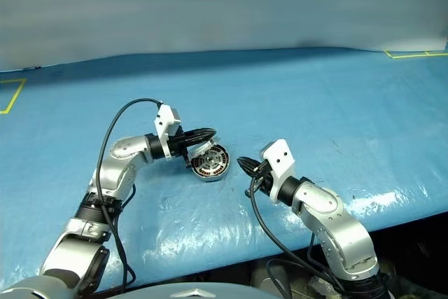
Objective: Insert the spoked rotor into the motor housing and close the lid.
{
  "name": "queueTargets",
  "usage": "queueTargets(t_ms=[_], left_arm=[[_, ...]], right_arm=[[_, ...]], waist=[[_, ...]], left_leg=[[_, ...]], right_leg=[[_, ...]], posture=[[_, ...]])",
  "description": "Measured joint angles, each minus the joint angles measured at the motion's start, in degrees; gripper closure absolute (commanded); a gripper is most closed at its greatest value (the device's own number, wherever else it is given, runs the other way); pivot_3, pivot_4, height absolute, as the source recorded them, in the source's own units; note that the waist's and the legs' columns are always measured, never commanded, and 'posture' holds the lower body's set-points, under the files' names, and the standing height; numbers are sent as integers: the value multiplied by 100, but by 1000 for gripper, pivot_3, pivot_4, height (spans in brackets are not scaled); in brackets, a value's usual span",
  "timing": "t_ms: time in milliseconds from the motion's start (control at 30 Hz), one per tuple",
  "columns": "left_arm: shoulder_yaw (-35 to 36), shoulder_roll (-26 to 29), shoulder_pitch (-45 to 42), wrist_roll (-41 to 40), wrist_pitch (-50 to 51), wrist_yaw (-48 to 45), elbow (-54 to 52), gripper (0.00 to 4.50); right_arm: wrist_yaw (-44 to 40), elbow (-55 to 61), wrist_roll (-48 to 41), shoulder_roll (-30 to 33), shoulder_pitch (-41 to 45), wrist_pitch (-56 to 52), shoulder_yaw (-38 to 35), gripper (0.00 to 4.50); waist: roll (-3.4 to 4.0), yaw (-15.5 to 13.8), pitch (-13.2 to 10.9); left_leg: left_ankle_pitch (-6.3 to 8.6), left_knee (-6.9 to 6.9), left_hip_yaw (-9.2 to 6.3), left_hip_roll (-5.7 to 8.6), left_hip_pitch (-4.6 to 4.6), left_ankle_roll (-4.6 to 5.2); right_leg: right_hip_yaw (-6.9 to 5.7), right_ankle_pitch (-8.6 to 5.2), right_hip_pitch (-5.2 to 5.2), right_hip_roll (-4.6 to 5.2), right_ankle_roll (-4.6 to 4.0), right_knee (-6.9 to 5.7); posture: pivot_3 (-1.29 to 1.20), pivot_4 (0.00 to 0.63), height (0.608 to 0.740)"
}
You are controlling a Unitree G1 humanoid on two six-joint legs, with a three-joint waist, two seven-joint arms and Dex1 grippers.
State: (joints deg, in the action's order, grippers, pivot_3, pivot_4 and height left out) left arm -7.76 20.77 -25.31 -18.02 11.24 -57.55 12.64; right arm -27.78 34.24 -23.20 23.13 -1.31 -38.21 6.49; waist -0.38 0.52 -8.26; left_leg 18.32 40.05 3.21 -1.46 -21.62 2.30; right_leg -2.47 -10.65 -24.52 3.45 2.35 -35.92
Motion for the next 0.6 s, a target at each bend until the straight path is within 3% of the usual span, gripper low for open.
queueTargets(t_ms=[267, 600], left_arm=[[-837, 468, 381, 691, -493, -524, -413, 4478], [-840, 374, 384, 801, -681, -476, -401, 4478]], right_arm=[[-23, 207, -415, 197, -87, -69, -501, 4500], [79, 207, -412, 168, -41, -109, -411, 4500]], waist=[[-1, -16, 2], [-2, -42, 4]], left_leg=[[10, 1, 0, -1, 2, 17], [10, 4, -1, -1, 4, 20]], right_leg=[[1, -3, 2, 1, -5, -1], [2, -14, 3, 1, -25, -5]], posture=[[0, 150, 740], [0, 150, 740]])
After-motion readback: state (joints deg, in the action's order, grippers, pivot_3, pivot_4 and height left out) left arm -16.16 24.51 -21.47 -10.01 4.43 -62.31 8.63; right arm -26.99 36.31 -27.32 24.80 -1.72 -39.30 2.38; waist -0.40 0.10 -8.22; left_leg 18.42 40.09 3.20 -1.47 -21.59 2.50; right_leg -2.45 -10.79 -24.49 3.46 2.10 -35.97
